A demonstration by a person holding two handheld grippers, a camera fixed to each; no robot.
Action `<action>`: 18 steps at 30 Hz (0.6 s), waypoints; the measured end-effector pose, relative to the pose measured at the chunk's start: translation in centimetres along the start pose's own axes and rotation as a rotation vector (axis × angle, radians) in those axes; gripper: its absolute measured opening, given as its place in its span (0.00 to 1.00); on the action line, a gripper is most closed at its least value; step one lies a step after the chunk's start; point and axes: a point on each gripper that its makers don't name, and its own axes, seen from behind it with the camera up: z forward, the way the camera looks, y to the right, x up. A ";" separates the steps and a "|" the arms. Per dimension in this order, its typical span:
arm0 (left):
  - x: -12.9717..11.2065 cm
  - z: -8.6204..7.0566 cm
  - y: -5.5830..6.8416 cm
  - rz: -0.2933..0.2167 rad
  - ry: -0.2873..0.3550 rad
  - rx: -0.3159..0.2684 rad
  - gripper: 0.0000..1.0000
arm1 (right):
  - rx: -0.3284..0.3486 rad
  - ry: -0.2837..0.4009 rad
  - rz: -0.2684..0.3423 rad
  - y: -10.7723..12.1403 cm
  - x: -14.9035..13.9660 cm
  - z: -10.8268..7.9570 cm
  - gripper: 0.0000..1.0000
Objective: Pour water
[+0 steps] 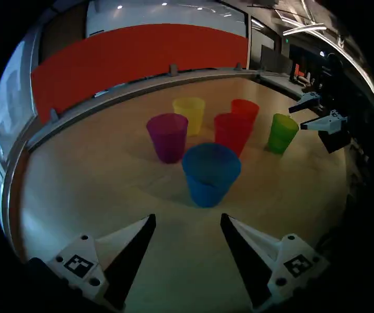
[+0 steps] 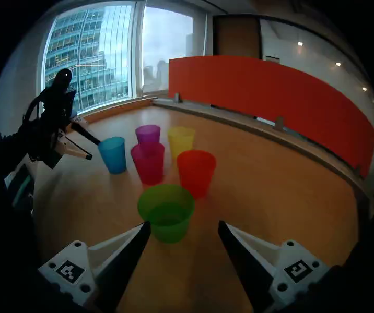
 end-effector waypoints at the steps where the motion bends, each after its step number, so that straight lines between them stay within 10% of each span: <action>1: 0.0 -0.2 -0.2 -0.006 0.008 0.007 0.92 | -0.008 0.009 0.006 0.2 0.2 -0.2 1.00; 18: 3.9 -3.8 -3.8 -0.079 0.233 0.186 0.92 | -0.154 0.128 0.027 2.4 3.4 -3.2 1.00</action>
